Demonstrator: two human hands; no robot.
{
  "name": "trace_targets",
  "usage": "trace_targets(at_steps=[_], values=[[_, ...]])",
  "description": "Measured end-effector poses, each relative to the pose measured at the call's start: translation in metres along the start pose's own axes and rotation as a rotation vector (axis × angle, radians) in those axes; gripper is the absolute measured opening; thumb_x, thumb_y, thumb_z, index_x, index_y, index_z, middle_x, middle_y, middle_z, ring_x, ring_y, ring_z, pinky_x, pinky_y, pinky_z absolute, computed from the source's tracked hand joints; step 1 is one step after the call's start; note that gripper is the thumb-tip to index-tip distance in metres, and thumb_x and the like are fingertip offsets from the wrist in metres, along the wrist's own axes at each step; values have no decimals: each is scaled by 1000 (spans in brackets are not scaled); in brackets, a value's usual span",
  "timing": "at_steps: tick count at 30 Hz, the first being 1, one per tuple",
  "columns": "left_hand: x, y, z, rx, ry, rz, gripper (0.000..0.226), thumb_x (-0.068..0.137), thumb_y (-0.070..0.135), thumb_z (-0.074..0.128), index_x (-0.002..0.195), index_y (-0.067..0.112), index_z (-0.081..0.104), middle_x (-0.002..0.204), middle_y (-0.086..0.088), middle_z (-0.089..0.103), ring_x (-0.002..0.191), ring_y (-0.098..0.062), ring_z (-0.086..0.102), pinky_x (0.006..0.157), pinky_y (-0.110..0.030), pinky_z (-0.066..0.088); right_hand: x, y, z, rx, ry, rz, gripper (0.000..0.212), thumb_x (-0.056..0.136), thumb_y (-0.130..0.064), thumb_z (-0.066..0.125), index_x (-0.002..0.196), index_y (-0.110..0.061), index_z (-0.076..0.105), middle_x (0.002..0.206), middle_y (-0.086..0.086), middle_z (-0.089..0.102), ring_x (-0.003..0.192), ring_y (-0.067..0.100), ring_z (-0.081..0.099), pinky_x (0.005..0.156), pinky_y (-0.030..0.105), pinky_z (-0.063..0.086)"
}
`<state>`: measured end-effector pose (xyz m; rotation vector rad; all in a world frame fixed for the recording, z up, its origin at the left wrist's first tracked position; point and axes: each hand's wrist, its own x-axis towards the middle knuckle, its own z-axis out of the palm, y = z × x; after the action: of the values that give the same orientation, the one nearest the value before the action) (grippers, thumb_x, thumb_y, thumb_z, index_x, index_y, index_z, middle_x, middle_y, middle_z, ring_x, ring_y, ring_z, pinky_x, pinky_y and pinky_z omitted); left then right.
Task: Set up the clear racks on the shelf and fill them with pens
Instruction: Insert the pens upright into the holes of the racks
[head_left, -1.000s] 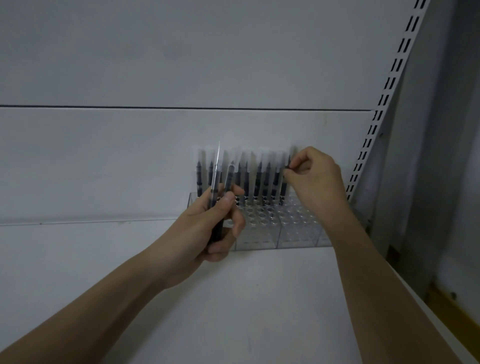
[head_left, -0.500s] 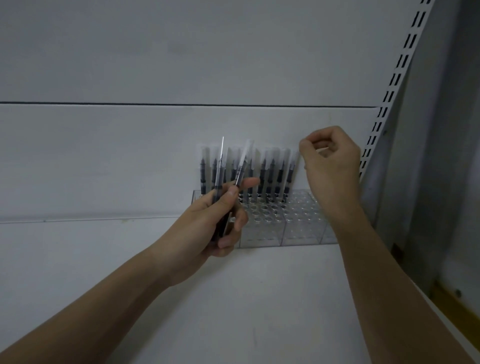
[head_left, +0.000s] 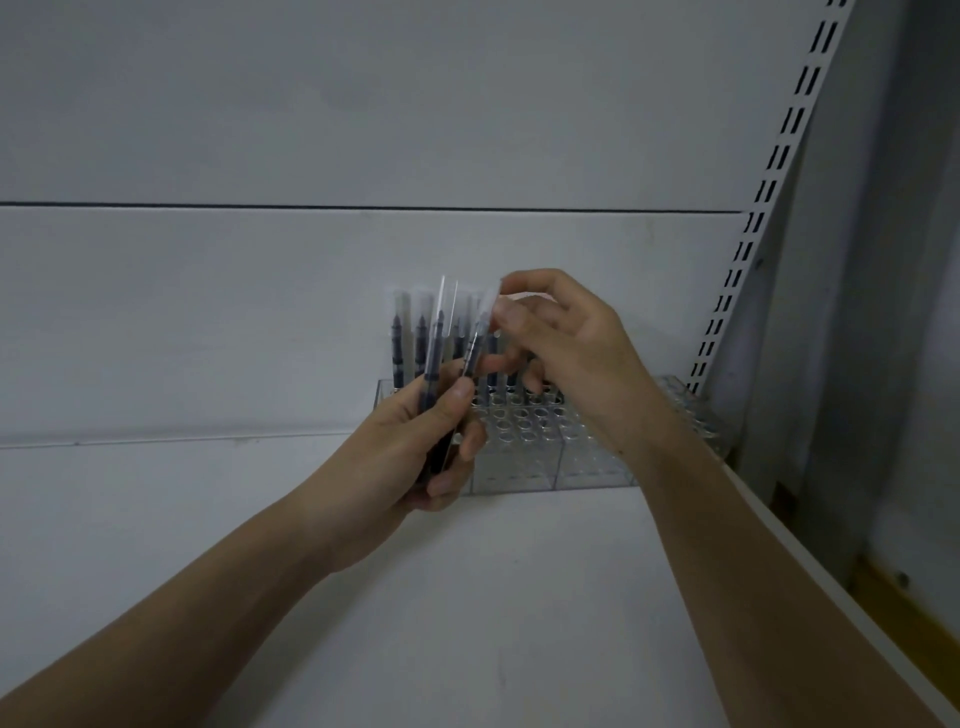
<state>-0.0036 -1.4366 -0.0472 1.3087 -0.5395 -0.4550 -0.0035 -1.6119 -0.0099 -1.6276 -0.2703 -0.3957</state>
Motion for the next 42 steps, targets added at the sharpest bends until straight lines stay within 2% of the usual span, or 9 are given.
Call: trace_targets(at_steps=[4,9,13,18,23,28,32,38,42], values=[[0,-1,-1,13,30,-24,30,98,32,48,119,14,56,66,-1,49,49,-14,28,49,-29,14,-1,-2,2,48,-61,2,30,84,-15,75,110,-15,60,86,0,72,69,16,69,49,17,44],[2,-1,0,27,33,-46,29,100,33,47,121,19,61,68,-3,49,47,-14,28,44,-23,16,-1,0,1,-3,-12,22,27,90,-8,70,116,-8,62,87,4,73,62,6,65,55,14,47],[0,0,-1,14,45,-73,33,103,29,43,127,11,54,69,-2,51,43,-12,24,41,-19,17,4,4,-6,-53,89,34,25,92,-16,68,117,-20,66,84,-3,73,67,10,61,62,27,50],[0,0,0,22,45,-77,25,100,28,47,118,13,56,73,-3,50,44,-11,22,40,-18,18,1,1,0,-90,0,3,26,95,-14,64,120,-19,62,90,3,76,72,15,67,63,27,53],[0,3,-1,14,64,-96,40,94,46,48,115,12,55,77,-3,55,41,-11,24,39,-19,18,7,-5,-21,5,323,-31,38,97,-13,59,133,-17,48,87,-1,73,69,9,67,64,21,54],[1,4,-3,-88,50,-119,38,99,49,35,99,15,51,74,-5,56,40,-11,24,39,-18,18,8,2,-43,-249,554,-192,42,100,-14,55,136,-27,38,92,4,68,74,8,64,69,19,53],[1,2,-4,-4,42,-63,35,103,42,35,97,14,56,75,-2,54,43,-12,26,41,-21,19,9,8,-49,-414,546,-193,43,99,-14,57,135,-31,39,90,3,63,79,11,64,76,23,57],[1,4,-2,19,101,-7,37,102,38,39,119,18,65,66,2,37,50,-13,19,45,-26,16,11,14,-50,-535,487,-161,44,99,-13,57,135,-30,39,83,-6,59,75,7,61,71,17,53],[1,7,0,-60,114,1,26,104,28,36,109,12,56,63,1,35,46,-11,17,40,-20,16,11,15,-52,-578,484,-187,43,99,-14,57,135,-31,40,81,-8,57,71,1,57,65,7,46]])
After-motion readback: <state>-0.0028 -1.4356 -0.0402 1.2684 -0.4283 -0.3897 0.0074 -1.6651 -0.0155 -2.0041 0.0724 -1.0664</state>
